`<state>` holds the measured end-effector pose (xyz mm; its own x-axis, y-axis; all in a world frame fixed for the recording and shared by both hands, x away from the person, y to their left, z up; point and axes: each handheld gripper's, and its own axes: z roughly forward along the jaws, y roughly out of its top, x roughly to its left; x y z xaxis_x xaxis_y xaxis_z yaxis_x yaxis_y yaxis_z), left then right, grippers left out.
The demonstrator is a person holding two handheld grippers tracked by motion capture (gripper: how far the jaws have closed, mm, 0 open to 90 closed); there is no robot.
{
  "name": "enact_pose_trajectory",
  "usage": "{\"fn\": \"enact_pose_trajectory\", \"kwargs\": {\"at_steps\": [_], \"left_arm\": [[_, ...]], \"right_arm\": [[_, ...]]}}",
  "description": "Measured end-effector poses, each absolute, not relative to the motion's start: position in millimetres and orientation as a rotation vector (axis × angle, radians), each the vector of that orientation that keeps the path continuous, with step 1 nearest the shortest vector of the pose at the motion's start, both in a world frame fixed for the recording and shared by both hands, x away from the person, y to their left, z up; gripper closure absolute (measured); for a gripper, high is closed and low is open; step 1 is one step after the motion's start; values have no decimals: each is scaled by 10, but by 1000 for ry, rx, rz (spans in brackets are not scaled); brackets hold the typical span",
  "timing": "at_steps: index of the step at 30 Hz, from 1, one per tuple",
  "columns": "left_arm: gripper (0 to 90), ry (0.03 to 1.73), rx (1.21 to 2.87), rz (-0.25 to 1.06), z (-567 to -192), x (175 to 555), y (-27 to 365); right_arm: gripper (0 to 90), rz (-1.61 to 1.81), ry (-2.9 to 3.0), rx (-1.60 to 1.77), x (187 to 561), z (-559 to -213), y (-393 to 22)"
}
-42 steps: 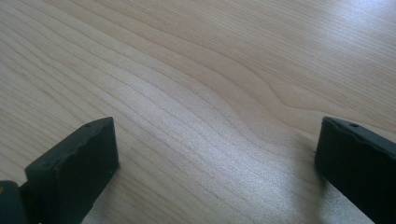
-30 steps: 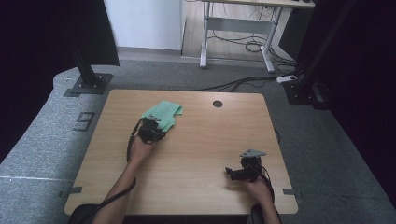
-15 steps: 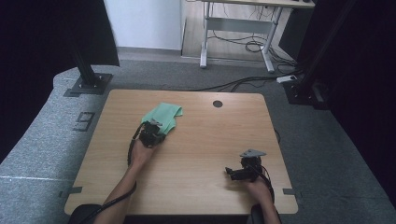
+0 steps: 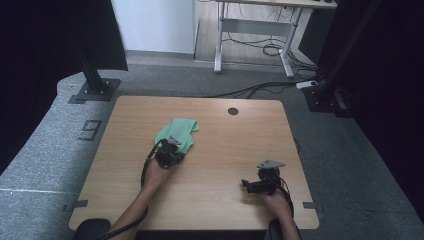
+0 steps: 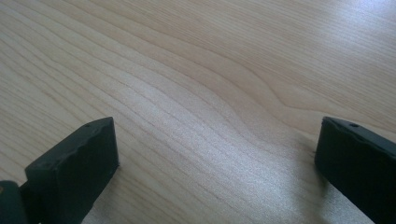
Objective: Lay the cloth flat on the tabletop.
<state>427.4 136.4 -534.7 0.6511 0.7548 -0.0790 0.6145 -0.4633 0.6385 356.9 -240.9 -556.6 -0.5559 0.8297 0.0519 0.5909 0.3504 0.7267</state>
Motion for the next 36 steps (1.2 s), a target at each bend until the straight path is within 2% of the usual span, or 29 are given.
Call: {"fn": "enact_pose_trajectory", "kwargs": {"at_steps": [14,15,18,22,26,36], "left_arm": [[883,998,2196,182,-5384,3669,1168],[868,997,2194,179,-5375,3652,1165],[720,971,2166,205,-5256,3614,1167],[640,941,2135,247,-4987,3670,1171],[624,959,2147,306,-4862,3848,1164],[651,1011,2223,302,-5101,4170,1080]], "right_arm": [[0,1021,2293,1256,3566,-5566,-2403],[0,1020,2293,1256,3566,-5566,-2403],[0,1021,2293,1256,3567,-5566,-2404],[0,1019,2292,1256,3566,-5566,-2402],[0,1014,2294,1252,3565,-5566,-2399],[0,1022,2293,1256,3567,-5566,-2404]]}}
